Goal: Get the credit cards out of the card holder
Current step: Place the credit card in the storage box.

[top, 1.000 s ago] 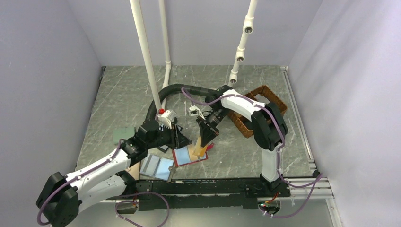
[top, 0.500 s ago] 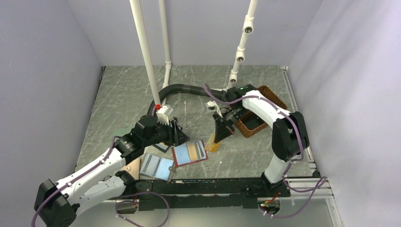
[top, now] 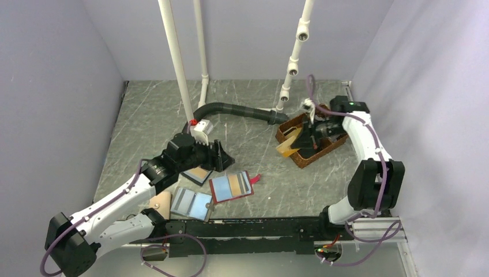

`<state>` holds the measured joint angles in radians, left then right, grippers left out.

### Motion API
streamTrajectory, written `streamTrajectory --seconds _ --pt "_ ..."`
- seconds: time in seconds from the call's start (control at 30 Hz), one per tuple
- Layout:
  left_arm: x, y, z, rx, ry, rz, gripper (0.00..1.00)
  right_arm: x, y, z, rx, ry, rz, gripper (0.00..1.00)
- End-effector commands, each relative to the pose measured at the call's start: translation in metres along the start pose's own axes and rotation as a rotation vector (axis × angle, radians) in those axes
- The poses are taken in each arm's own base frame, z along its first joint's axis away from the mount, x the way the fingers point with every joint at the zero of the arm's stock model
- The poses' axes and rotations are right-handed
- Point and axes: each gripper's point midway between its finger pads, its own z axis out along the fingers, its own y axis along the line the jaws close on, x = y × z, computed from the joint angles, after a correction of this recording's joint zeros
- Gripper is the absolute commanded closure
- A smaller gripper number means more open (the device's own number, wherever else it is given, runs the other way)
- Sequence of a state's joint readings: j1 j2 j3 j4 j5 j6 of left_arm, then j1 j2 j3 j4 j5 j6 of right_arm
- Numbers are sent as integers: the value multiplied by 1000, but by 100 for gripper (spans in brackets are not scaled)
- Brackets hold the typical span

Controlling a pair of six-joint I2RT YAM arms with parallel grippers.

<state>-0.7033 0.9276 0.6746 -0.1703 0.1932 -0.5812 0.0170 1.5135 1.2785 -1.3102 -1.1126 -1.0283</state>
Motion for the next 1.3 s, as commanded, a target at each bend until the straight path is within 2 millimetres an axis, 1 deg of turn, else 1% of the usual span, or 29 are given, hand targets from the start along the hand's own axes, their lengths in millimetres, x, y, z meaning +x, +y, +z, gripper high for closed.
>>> streamTrajectory --seconds 0.0,0.1,0.23,0.3,0.47,0.57,0.7,0.77,0.9,1.07,1.27 --pt "-29 1 3 -35 -65 74 19 -32 -33 -49 154 -148 32 100" --pt "-33 5 8 -48 -66 94 16 -38 -51 -71 224 -166 60 100" --pt "-36 11 18 -54 -54 106 15 -39 -80 -92 323 -167 96 100" --pt "-39 15 26 -57 -48 106 14 -40 -94 -102 361 -176 109 100" --pt "-44 22 48 -47 -12 112 13 -39 -115 -118 412 -180 134 100" --pt "-44 28 59 -57 32 117 13 -32 -126 -116 404 -164 161 100" --pt "-44 32 67 -58 67 112 13 -23 -150 -109 426 -135 228 100" --pt "-43 33 69 -57 72 101 13 -22 -161 -103 442 -123 237 100" --pt "-41 35 71 -59 78 79 13 -26 -175 -90 438 -102 239 100" --pt "-36 39 70 -69 78 45 12 -26 -183 -81 430 -82 245 100" --pt "-33 41 66 -81 92 25 12 -24 -182 -81 425 -74 245 100"
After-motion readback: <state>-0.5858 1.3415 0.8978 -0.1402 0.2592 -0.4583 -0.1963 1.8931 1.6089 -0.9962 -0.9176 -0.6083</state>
